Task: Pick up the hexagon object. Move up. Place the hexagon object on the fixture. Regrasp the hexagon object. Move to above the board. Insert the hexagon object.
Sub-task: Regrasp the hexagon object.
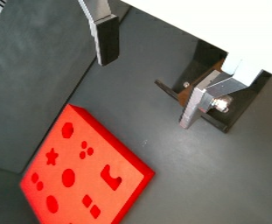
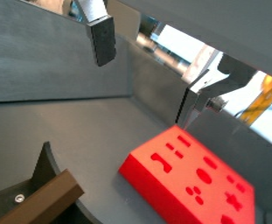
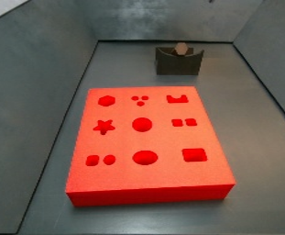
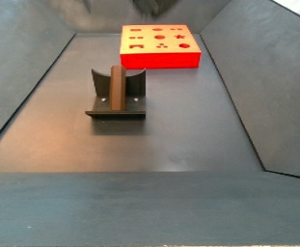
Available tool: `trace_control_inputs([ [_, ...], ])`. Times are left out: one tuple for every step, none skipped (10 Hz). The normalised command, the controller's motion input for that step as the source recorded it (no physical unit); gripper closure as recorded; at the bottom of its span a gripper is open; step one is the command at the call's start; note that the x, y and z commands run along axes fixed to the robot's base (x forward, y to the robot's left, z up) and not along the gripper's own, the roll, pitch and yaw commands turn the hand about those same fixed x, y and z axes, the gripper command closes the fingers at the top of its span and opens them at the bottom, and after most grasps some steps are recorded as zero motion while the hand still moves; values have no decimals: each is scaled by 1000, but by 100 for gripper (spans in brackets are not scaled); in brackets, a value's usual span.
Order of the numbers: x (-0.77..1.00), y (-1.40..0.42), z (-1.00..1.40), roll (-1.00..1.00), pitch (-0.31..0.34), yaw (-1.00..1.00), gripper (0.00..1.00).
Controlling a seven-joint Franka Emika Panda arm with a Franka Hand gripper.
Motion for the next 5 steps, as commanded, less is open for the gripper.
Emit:
trace_control_inputs([
  [-48,-157,51,1000,45,1,0],
  [-21,-16,28,1000,47,0,0],
  [-15,-11,10,1000,45,1,0],
  [-27,-20,8,1000,39,0,0],
  [-33,-20,13,1000,34,1,0],
])
